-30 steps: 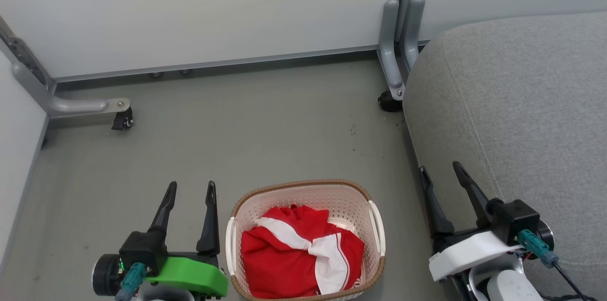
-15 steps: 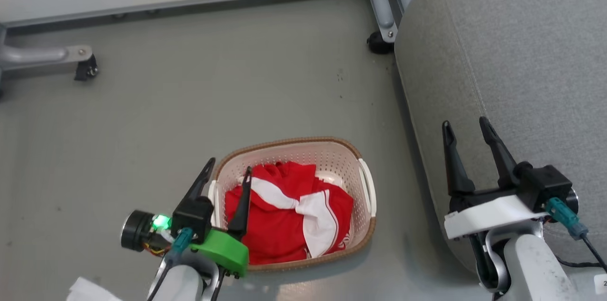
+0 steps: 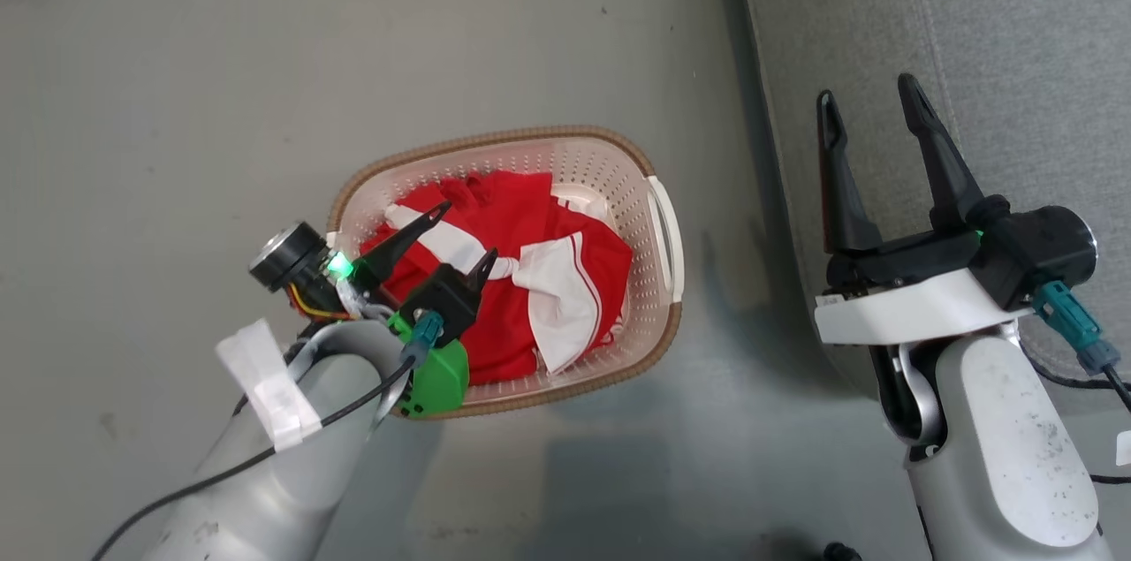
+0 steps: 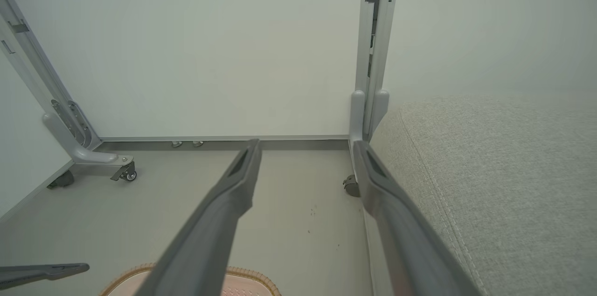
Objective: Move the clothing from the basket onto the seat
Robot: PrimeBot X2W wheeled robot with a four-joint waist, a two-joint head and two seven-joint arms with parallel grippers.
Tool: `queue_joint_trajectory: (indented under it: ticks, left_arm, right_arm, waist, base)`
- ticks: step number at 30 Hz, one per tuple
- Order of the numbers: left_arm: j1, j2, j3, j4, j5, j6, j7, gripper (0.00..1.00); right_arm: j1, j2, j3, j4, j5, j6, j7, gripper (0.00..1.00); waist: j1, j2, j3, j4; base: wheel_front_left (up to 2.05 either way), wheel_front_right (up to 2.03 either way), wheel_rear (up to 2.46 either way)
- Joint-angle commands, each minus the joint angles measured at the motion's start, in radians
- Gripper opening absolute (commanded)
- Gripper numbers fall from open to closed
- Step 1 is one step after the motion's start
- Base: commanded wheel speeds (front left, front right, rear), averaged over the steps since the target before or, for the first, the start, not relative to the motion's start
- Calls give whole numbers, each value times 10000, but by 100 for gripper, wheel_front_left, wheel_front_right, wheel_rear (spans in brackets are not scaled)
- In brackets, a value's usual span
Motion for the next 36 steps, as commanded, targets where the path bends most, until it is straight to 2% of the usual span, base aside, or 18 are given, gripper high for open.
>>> queue_joint_trajectory:
  ticks: [1,10,18,25,36]
  left_arm:
    - [-522,107,-308,272,216,-30,-6,100]
    - [-3045,325,-3776,2043,-72,-41,-6,100]
    - [-4759,299,-5949,3975,248,-43,-6,100]
    - [-5625,236,-6593,4885,752,-44,-2,100]
    - [-5968,329,-6637,5437,754,202,671,100]
  right_arm:
    - [-275,-24,44,-100,-110,1,-30,100]
    - [-996,-20,231,-469,-50,1,-30,100]
    - [-1355,-21,403,-574,257,1,-30,100]
    - [-1492,-21,538,-548,531,1,-30,100]
    - [-1646,-23,648,-561,830,1,-30,100]
  waist:
    - [-2,0,1658,-525]
    - [-2,0,3229,-788]
    - [-2,0,4128,-1064]
    - [-2,0,4604,-1197]
    - [-2,0,4884,-1362]
  base:
    - [0,0,0]
    - [0,0,0]
    - [0,0,0]
    - [0,0,0]
    - [0,0,0]
